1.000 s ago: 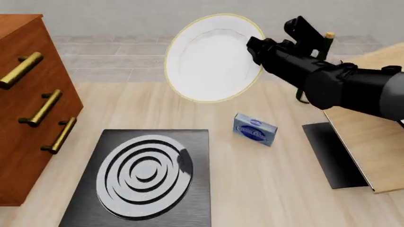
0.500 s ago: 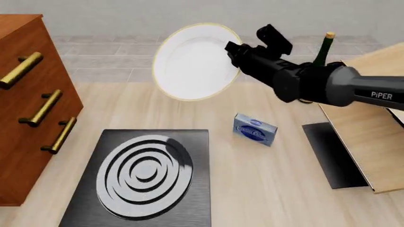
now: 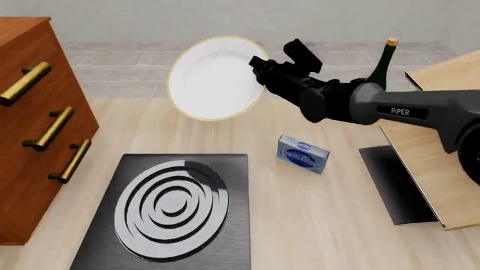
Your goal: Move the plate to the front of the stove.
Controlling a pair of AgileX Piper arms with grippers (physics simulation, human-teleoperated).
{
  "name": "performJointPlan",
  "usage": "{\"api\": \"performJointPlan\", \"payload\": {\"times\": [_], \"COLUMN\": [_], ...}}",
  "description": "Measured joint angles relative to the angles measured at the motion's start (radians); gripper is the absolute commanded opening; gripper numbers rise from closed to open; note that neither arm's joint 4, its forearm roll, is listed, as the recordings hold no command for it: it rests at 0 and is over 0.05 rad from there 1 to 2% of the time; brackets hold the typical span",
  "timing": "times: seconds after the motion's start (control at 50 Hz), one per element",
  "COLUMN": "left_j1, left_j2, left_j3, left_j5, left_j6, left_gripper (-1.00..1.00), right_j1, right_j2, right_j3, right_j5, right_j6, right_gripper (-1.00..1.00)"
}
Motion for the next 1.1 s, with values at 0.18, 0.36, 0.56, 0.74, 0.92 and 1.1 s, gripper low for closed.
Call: {"api": "performJointPlan", "payload": {"times": [0.18, 0.36, 0.56, 0.74, 0.92, 1.1], "left_j1": [0.009, 0.019, 0.027, 0.034, 0.044, 0.050], "left_j2": [-0.002, -0.005, -0.008, -0.010, -0.012, -0.012], "left_j3": [0.002, 0.004, 0.011, 0.015, 0.021, 0.024], "left_j5": [0.003, 0.008, 0.011, 0.012, 0.014, 0.013], "left_j6": [0.000, 0.001, 0.001, 0.002, -0.001, -0.004], "left_gripper": [1.00, 1.00, 1.00, 1.00, 1.00, 1.00], "right_j1": [0.009, 0.019, 0.028, 0.032, 0.030, 0.028], "right_j2": [0.056, 0.109, 0.167, 0.222, 0.278, 0.319], "right_j3": [-0.046, -0.090, -0.133, -0.176, -0.219, -0.250], "right_j5": [-0.001, 0.000, -0.002, 0.001, 0.003, 0.006], "right_j6": [0.017, 0.031, 0.044, 0.052, 0.065, 0.074], "right_gripper": [-1.00, -1.00, -1.00, -1.00, -1.00, -1.00]}}
